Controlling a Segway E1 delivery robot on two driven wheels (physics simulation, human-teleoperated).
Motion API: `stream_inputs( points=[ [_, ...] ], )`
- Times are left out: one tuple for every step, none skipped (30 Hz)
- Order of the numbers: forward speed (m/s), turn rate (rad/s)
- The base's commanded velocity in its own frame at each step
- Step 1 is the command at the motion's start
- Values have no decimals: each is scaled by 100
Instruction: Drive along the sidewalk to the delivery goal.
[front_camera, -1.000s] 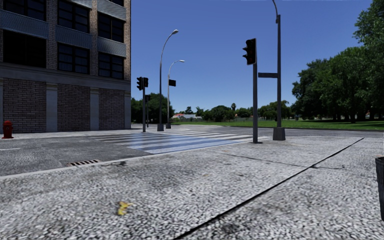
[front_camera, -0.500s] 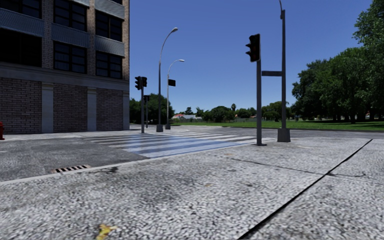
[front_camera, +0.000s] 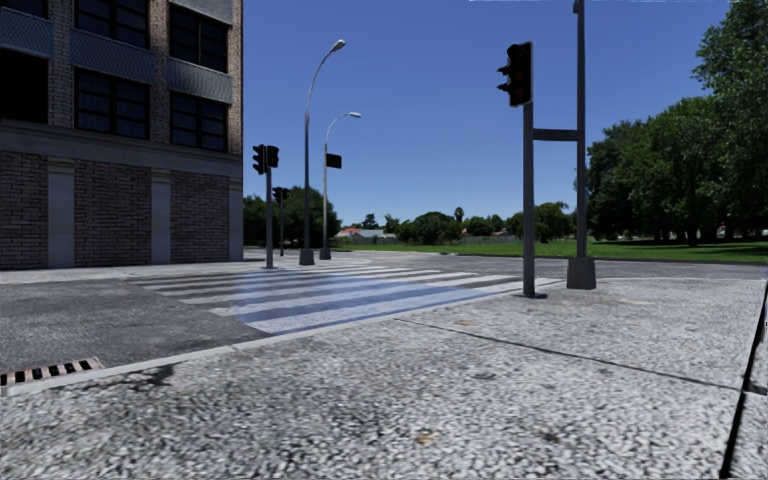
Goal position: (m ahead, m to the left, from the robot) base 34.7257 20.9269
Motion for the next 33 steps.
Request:
stream_inputs(
  points=[
    [173,-42],
    [173,-42],
    [173,-3],
    [173,0],
    [173,0],
    [173,0],
    [173,0],
    [173,0],
    [173,0],
    [173,0],
    [173,0],
    [173,0],
    [173,0],
    [173,0],
    [173,0],
    [173,0],
    [173,0],
    [173,0],
    [173,0],
    [173,0],
    [173,0],
    [173,0],
    [173,0],
    [173,0],
    [173,0],
    [173,0],
    [173,0],
    [173,0],
    [173,0],
    [173,0],
    [173,0],
    [173,0],
    [173,0]
  ],
)
